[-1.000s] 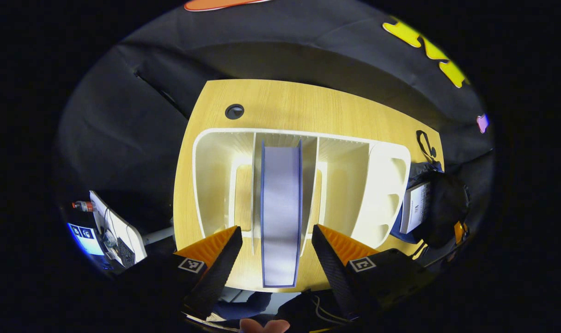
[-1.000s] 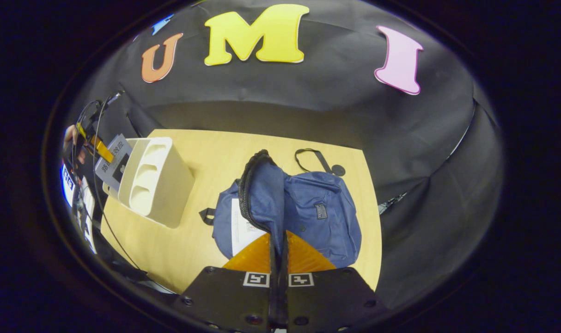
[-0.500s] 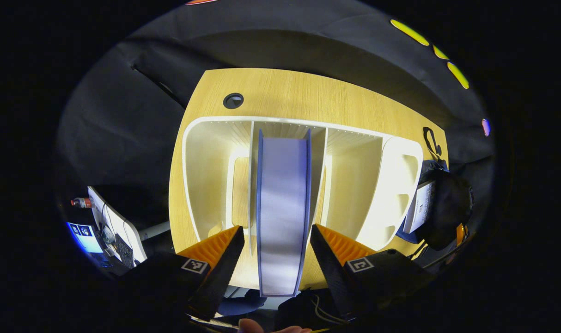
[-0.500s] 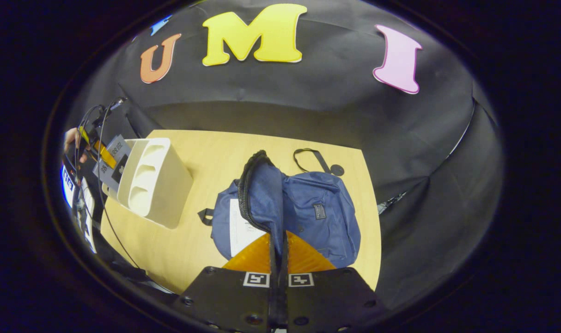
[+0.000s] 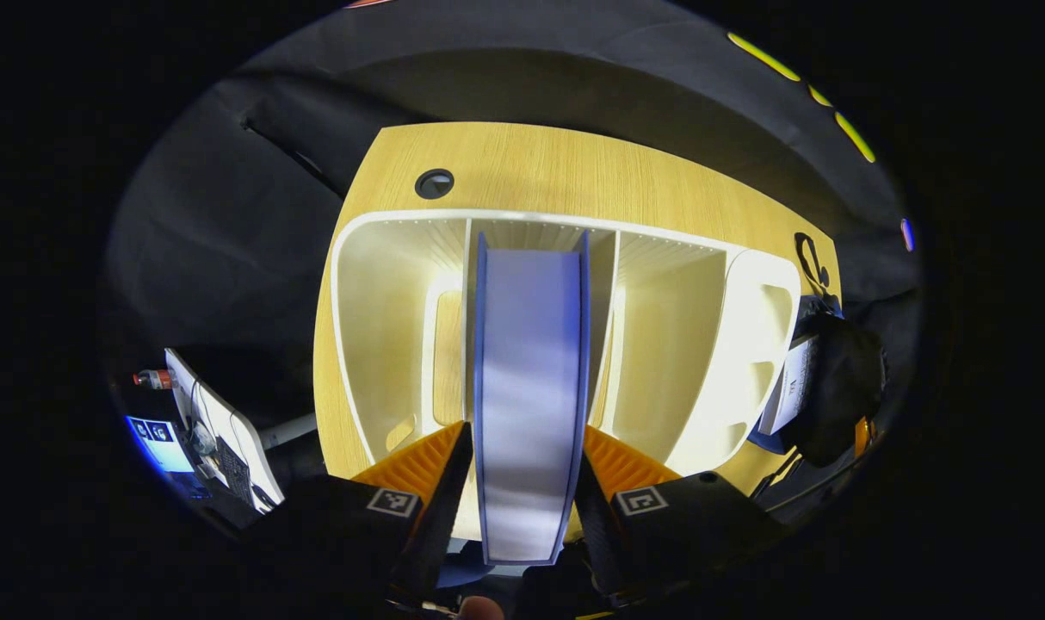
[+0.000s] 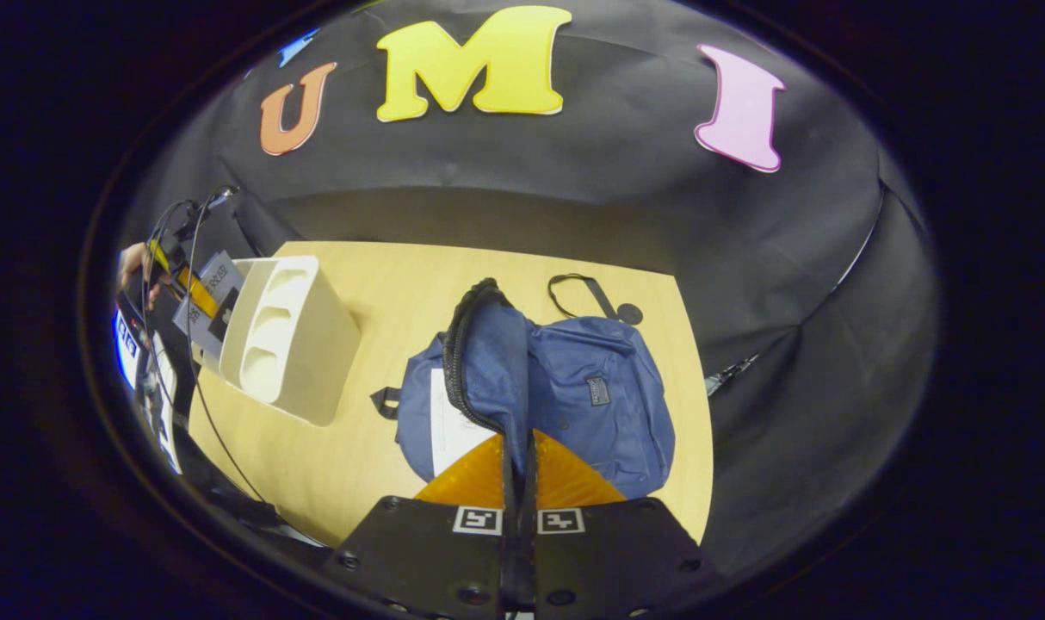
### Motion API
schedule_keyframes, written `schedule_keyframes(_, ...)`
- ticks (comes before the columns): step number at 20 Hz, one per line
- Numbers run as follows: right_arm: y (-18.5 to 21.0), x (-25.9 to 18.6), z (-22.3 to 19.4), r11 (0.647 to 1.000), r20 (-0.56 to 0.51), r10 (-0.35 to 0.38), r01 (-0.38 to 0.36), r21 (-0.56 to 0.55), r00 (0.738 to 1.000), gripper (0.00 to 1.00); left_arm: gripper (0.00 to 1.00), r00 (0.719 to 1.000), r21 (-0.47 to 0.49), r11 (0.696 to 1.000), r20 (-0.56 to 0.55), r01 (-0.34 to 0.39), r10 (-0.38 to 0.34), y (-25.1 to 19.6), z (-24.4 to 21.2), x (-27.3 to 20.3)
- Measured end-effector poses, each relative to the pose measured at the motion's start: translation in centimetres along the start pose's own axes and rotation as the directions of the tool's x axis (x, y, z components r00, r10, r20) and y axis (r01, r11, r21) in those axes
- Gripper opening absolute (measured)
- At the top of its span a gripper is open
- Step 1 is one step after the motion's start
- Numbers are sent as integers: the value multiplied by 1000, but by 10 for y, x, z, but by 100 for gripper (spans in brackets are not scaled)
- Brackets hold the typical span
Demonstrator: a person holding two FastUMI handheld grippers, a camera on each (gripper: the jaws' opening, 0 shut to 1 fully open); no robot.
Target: Open the schoolbag, grab two books from the bookshelf and put them into the schoolbag.
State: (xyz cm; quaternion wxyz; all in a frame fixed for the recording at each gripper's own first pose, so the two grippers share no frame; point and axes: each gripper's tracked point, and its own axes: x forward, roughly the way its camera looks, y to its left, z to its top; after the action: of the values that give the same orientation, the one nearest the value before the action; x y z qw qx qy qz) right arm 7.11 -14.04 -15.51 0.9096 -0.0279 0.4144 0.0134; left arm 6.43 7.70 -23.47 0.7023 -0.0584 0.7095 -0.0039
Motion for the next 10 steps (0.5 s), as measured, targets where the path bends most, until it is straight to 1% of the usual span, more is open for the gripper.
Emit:
schedule_keyframes(5, 1, 0, -1, 1000, 1, 2, -2, 1, 1000, 0, 52, 1000, -9, 1000, -4, -13, 13, 2, 0, 2)
schedule_keyframes(10, -1, 0, 0, 1000, 2, 3, -3, 6, 1000, 0, 48, 1000, -30, 999, -6, -14, 14, 1, -5, -4)
